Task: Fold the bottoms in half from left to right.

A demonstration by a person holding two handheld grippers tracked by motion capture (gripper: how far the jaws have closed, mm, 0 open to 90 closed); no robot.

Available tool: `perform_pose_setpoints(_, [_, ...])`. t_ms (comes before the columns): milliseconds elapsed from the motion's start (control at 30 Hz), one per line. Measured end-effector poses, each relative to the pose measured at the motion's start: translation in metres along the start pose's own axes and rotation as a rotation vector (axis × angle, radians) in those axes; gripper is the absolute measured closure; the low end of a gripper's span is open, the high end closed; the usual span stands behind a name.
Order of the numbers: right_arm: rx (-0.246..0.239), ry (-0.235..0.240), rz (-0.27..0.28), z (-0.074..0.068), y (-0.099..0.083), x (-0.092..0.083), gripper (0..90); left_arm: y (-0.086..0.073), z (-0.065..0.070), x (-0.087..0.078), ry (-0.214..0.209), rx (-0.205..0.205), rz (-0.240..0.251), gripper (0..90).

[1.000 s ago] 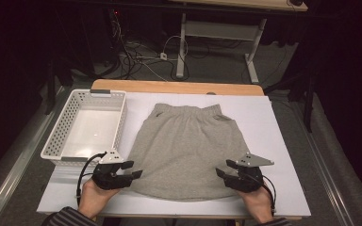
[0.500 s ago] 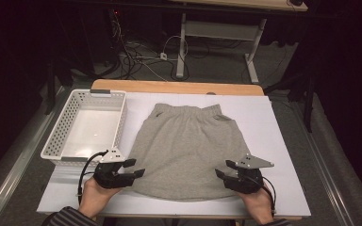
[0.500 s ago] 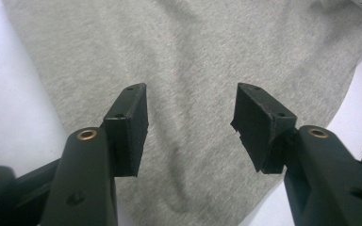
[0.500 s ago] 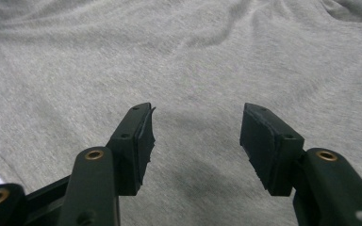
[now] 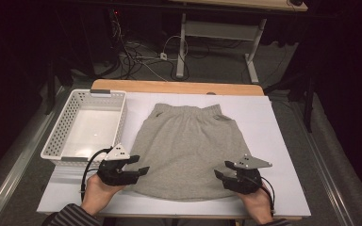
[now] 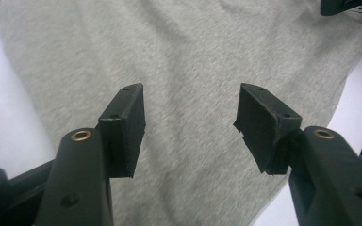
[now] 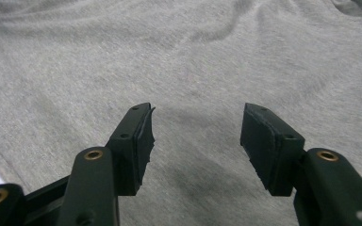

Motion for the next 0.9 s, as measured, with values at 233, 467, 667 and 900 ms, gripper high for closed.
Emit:
perform_pose_setpoints(233, [0.004, 0.002, -0.003, 0.001, -0.001, 0.001, 44.7, 0.013, 0.002, 0.002, -0.012, 0.003, 0.019, 41.2])
perform_pose_setpoints(467, [0.006, 0.005, -0.005, 0.001, -0.002, 0.002, 44.5, 0.024, 0.001, 0.003, -0.018, -0.001, 0.029, 41.3])
perform_pose_setpoints(667, [0.008, 0.007, -0.009, 0.001, -0.003, 0.002, 44.5, 0.034, -0.003, 0.005, -0.022, -0.006, 0.032, 41.3])
perform_pose_setpoints(900, [0.007, 0.01, -0.011, 0.001, -0.003, 0.003, 44.6, 0.046, -0.007, 0.006, -0.027, -0.021, 0.039, 41.4])
Point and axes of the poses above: each handheld gripper's, and its own axes: x roughly forward along the jaws, y roughly out of its top, z roughly to its right, the point moved 9 cm from there along x, roughly forward along the jaws, and after that the axes turned 8 degrees about y, right-handed, at the moved point
